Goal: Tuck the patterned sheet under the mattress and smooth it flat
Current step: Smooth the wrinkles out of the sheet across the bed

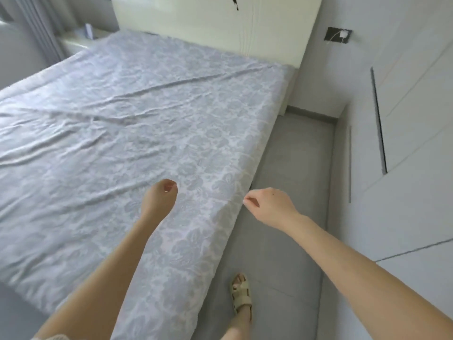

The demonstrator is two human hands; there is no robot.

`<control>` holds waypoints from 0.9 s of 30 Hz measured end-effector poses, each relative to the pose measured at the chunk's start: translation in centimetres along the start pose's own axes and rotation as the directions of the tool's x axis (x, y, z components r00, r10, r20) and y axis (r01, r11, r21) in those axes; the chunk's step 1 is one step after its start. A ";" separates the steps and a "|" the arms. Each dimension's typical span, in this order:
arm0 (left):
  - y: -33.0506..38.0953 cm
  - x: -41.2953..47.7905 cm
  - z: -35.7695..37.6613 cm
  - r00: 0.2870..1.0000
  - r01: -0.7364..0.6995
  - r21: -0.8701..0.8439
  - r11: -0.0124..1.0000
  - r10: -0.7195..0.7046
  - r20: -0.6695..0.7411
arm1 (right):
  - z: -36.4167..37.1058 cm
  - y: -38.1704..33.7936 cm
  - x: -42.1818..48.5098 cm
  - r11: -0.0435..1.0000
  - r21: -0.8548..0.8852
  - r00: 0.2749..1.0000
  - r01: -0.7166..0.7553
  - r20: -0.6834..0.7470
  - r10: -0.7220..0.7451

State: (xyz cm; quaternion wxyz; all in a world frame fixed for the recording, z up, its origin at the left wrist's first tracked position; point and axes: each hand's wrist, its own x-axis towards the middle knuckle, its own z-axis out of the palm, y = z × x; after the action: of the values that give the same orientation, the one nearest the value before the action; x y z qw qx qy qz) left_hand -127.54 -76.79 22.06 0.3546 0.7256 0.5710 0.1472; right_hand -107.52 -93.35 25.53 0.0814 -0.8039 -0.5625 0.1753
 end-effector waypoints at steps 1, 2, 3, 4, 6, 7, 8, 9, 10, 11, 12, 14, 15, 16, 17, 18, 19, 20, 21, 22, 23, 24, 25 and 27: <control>-0.1 1.6 -0.4 0.998 0.031 -0.002 1.000 -0.031 -0.048 | -0.5 0.1 2.6 0.999 0.004 0.999 0.043 0.006 -0.043; -0.1 3.3 -0.8 0.994 0.058 -0.011 0.998 -0.059 -0.096 | -0.8 0.2 5.2 0.996 0.010 0.996 0.083 0.016 -0.084; 0.0 5.3 -1.0 0.987 0.086 -0.028 0.996 -0.089 -0.137 | -1.2 0.4 7.8 0.992 0.012 0.992 0.122 0.029 -0.122; 0.1 7.2 -1.2 0.977 0.114 -0.043 0.993 -0.120 -0.174 | -1.4 0.7 10.3 0.988 0.017 0.987 0.153 0.048 -0.153; 0.5 11.5 -1.1 0.956 0.171 -0.059 0.983 -0.181 -0.232 | -1.8 1.5 15.7 0.981 0.026 0.976 0.190 0.100 -0.192; 0.8 13.4 -0.9 0.946 0.201 -0.063 0.978 -0.210 -0.247 | -2.1 2.1 18.2 0.979 0.022 0.970 0.203 0.133 -0.204; 1.3 15.3 -0.7 0.938 0.226 -0.062 0.972 -0.235 -0.255 | -2.5 2.8 20.6 0.977 0.013 0.964 0.215 0.159 -0.214; 1.9 17.4 -0.4 0.932 0.247 -0.057 0.967 -0.253 -0.258 | -3.1 3.7 23.2 0.974 0.005 0.959 0.226 0.176 -0.223; 2.7 19.3 0.0 0.928 0.263 -0.051 0.963 -0.267 -0.260 | -3.7 4.6 25.7 0.973 0.002 0.955 0.232 0.188 -0.228; 3.5 21.2 0.3 0.923 0.273 -0.048 0.961 -0.276 -0.270 | -4.3 5.6 27.9 0.971 0.001 0.953 0.238 0.193 -0.234; 4.3 23.0 0.6 0.917 0.280 -0.052 0.959 -0.283 -0.282 | -5.0 6.5 30.2 0.970 -0.002 0.950 0.244 0.199 -0.239; 6.0 26.2 1.7 0.910 0.290 -0.061 0.955 -0.295 -0.292 | -6.2 8.5 34.4 0.966 -0.016 0.941 0.257 0.232 -0.246; 6.8 27.8 2.4 0.910 0.291 -0.063 0.955 -0.296 -0.290 | -6.8 9.6 36.6 0.964 -0.022 0.936 0.263 0.247 -0.250; 7.7 29.4 3.1 0.909 0.293 -0.067 0.954 -0.300 -0.289 | -7.5 10.6 38.9 0.962 -0.028 0.932 0.271 0.258 -0.255; 8.5 31.1 3.9 0.905 0.296 -0.073 0.953 -0.304 -0.299 | -8.2 11.7 41.2 0.958 -0.034 0.927 0.284 0.266 -0.265; 9.4 32.8 4.8 0.898 0.298 -0.075 0.952 -0.306 -0.316 | -8.9 12.8 43.4 0.953 -0.036 0.921 0.299 0.272 -0.279; 10.4 34.6 5.9 0.893 0.297 -0.069 0.952 -0.303 -0.333 | -9.6 13.9 45.6 0.948 -0.032 0.914 0.316 0.278 -0.296; 11.5 36.5 7.1 0.890 0.297 -0.058 0.953 -0.298 -0.345 | -10.3 15.1 47.9 0.943 -0.022 0.906 0.331 0.287 -0.311; 12.8 38.3 8.4 0.887 0.302 -0.046 0.952 -0.298 -0.352 | -11.0 16.4 50.0 0.938 -0.010 0.897 0.345 0.298 -0.327; 14.2 40.2 9.8 0.883 0.310 -0.038 0.950 -0.303 -0.359 | -11.8 17.8 52.3 0.933 0.001 0.887 0.359 0.309 -0.342; 15.6 42.2 11.4 0.877 0.320 -0.037 0.947 -0.311 -0.365 | -12.5 19.3 54.6 0.926 0.012 0.878 0.377 0.314 -0.362; 17.1 44.3 13.2 0.872 0.330 -0.041 0.943 -0.321 -0.370 | -13.2 20.9 56.9 0.917 0.021 0.869 0.399 0.311 -0.385; 18.6 46.4 15.1 0.868 0.340 -0.042 0.940 -0.330 -0.371 | -13.8 22.6 59.1 0.906 0.031 0.861 0.422 0.300 -0.411; 21.5 50.4 19.0 0.856 0.380 -0.057 0.923 -0.375 -0.356 | -14.7 26.4 63.5 0.885 0.048 0.836 0.463 0.307 -0.454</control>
State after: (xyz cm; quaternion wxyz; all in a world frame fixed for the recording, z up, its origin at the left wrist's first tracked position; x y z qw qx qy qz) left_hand -84.85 -38.39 13.62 0.2604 0.5629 0.7583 0.2009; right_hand -59.52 -42.50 18.44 0.0206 -0.6092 -0.7466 0.2665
